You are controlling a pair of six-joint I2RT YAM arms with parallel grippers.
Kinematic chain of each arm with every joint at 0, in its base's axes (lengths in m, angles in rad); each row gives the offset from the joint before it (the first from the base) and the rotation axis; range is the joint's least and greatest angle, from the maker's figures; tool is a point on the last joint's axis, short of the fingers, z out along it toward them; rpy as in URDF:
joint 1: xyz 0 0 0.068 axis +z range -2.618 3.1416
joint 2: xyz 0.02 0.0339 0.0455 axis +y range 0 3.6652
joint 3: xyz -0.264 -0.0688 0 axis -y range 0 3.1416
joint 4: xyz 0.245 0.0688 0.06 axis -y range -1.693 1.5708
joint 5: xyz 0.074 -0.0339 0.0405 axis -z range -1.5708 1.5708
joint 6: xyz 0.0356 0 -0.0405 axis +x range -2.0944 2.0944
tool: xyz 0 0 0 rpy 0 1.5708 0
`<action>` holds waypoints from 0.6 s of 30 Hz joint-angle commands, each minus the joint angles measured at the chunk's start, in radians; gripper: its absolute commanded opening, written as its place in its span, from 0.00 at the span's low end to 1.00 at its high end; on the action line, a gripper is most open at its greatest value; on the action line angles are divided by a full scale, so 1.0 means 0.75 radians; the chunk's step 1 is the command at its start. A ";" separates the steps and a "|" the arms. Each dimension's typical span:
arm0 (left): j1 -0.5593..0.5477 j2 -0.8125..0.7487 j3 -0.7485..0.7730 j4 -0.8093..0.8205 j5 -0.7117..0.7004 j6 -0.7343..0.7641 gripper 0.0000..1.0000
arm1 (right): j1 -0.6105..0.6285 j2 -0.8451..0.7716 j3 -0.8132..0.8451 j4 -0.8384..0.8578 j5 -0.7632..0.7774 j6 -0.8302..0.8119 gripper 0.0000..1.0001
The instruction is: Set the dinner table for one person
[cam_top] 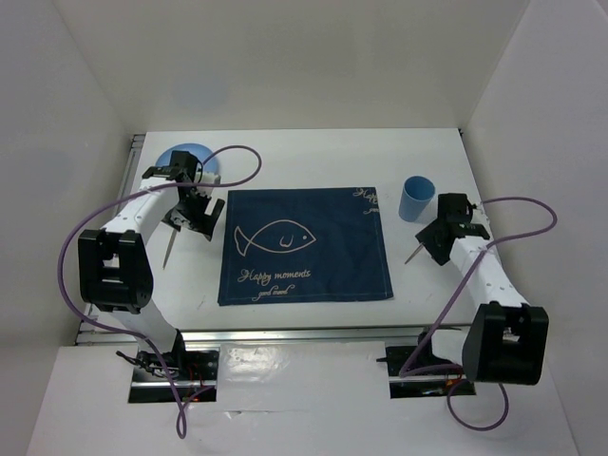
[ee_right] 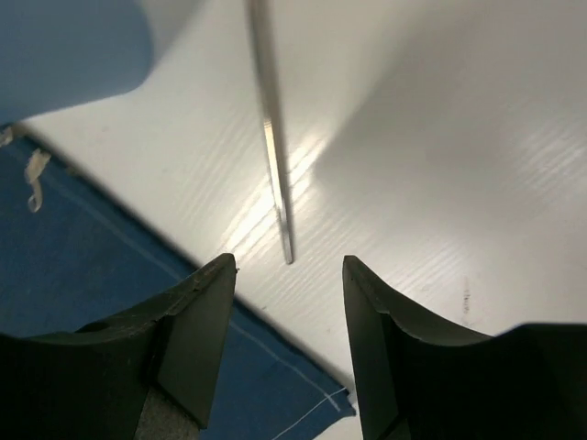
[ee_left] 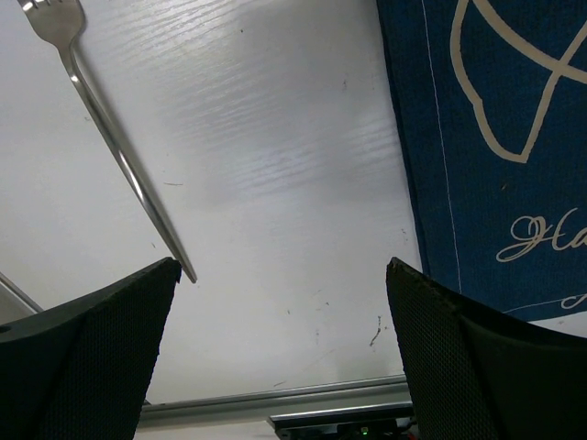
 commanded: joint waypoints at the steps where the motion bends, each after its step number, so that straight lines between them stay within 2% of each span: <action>1: -0.005 -0.040 -0.020 0.001 0.005 0.010 1.00 | -0.069 0.086 -0.026 0.134 -0.031 0.055 0.58; 4: -0.005 -0.040 -0.034 0.013 0.005 0.010 1.00 | -0.069 0.280 0.067 0.148 -0.019 0.067 0.58; 12: 0.008 -0.052 -0.034 0.001 -0.007 0.010 1.00 | -0.081 0.535 0.160 0.179 0.067 0.067 0.58; 15: 0.008 -0.052 -0.034 0.001 -0.007 0.010 1.00 | -0.095 0.604 0.180 0.167 0.095 0.096 0.54; 18: 0.020 -0.052 -0.034 -0.011 -0.007 0.022 1.00 | -0.126 0.657 0.152 0.179 0.083 0.096 0.41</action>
